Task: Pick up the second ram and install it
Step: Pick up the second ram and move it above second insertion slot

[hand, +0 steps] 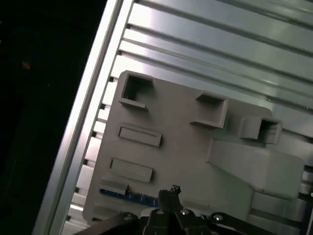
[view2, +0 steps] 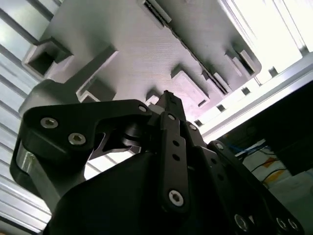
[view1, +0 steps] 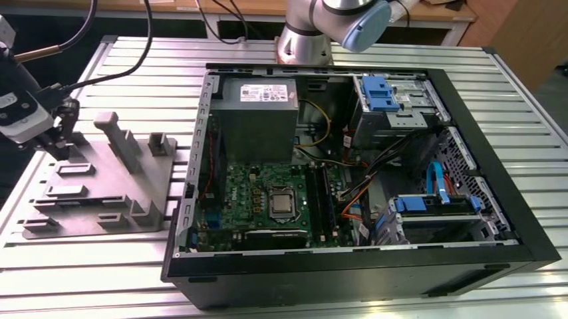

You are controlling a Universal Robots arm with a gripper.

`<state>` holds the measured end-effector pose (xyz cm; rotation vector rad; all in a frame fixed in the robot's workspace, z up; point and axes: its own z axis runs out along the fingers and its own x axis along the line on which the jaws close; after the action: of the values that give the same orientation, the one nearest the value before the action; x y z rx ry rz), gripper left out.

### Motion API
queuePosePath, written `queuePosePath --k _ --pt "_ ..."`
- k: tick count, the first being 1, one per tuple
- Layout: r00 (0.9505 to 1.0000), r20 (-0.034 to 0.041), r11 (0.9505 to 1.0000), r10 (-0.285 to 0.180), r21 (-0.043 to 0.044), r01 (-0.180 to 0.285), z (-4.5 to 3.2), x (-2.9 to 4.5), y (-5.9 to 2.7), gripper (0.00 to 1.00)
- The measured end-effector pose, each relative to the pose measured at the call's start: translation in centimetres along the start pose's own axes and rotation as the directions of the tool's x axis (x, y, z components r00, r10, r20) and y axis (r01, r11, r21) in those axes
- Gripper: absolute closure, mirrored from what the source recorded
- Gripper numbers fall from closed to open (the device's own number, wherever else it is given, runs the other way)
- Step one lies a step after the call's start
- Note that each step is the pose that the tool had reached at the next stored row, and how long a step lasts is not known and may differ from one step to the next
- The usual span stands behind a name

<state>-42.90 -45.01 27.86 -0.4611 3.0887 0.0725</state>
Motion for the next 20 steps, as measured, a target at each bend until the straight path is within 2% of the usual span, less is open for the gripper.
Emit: queuePosePath --k 2,5,9,12,15,20 --pt "0.9994 -0.0015 0.9994 -0.036 -0.0009 0.036 0.03 0.0 0.0 0.9" --pt "0.9958 -0.0038 0.9958 -0.091 -0.0024 0.091 0.06 0.0 0.0 0.9" --pt "0.9867 -0.0067 0.9867 -0.163 -0.0045 0.163 0.1 0.0 -0.01 0.9" --pt "0.9762 -0.0087 0.9762 -0.217 -0.0063 0.217 0.14 0.0 -0.01 0.9" --pt "0.9629 -0.0107 0.963 -0.27 -0.0082 0.269 0.18 0.0 -0.01 0.9" --pt "0.9344 -0.0138 0.9345 -0.356 -0.0116 0.356 0.23 0.01 -0.01 0.9"
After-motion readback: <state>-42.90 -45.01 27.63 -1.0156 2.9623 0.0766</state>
